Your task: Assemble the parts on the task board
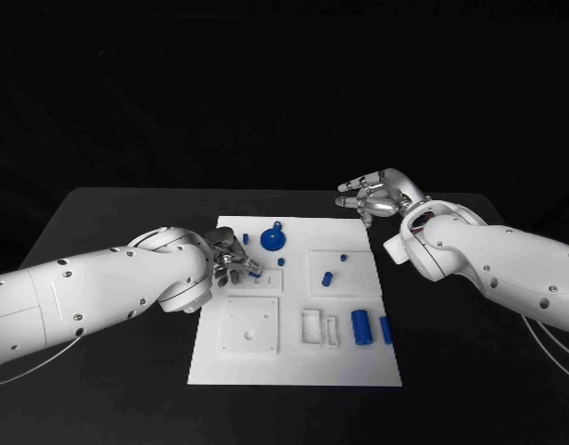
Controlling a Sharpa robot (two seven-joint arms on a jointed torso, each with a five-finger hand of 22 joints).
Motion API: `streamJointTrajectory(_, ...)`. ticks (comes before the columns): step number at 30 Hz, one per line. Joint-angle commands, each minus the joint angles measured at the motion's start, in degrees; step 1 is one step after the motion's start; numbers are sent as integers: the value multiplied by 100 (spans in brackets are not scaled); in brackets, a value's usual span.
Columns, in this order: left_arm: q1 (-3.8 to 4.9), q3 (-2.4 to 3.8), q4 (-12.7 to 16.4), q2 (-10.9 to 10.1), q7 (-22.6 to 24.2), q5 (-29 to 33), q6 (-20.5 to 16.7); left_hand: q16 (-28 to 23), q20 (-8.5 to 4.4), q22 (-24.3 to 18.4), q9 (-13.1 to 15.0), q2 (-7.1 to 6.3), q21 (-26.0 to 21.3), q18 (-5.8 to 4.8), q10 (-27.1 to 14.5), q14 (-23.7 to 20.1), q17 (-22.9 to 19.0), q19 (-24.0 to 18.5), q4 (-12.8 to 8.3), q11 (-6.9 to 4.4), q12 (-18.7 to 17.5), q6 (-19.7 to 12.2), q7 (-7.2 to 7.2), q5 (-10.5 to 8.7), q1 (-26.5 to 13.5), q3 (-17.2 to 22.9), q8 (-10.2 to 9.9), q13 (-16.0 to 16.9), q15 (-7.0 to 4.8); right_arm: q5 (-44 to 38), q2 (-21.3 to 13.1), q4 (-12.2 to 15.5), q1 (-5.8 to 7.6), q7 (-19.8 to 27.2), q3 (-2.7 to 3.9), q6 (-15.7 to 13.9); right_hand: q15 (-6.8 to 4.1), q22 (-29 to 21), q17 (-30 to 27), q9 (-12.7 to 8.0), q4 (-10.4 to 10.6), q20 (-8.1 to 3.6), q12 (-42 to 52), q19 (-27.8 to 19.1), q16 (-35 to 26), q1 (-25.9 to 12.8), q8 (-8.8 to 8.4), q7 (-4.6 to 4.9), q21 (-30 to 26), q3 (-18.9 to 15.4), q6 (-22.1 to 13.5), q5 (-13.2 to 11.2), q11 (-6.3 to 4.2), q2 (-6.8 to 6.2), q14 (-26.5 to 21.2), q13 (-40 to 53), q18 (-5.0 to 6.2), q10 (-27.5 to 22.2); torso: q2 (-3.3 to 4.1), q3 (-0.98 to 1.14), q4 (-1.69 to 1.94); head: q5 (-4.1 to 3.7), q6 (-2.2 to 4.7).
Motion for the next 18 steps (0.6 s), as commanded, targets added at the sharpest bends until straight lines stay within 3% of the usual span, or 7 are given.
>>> streamJointTrajectory(1,0,1,-26,38,34,-11,-35,-1,44,118,1663,151,18,21,203,7,1,6,-44,-123,20,1434,-712,18,208,79,441,-7,-19,6,3,6,-5,12,3,63,-13,-6,10,-9,23,9,32,230,-33,-33,-23,2,-27,25,61,19,9,-6,13,-8,81,-36,2,2,0,-3,-4)
streamJointTrajectory(18,-32,0,-124,121,-35,-86,255,-9,38,118,1665,148,24,13,201,4,-12,0,-35,-122,19,1426,-710,13,218,87,444,-9,-19,7,4,3,-9,4,3,68,-13,-8,11,-9,19,8,31,230,-34,-33,-23,3,-28,39,64,30,8,-9,14,-10,81,-37,-1,-4,3,-25,-49)
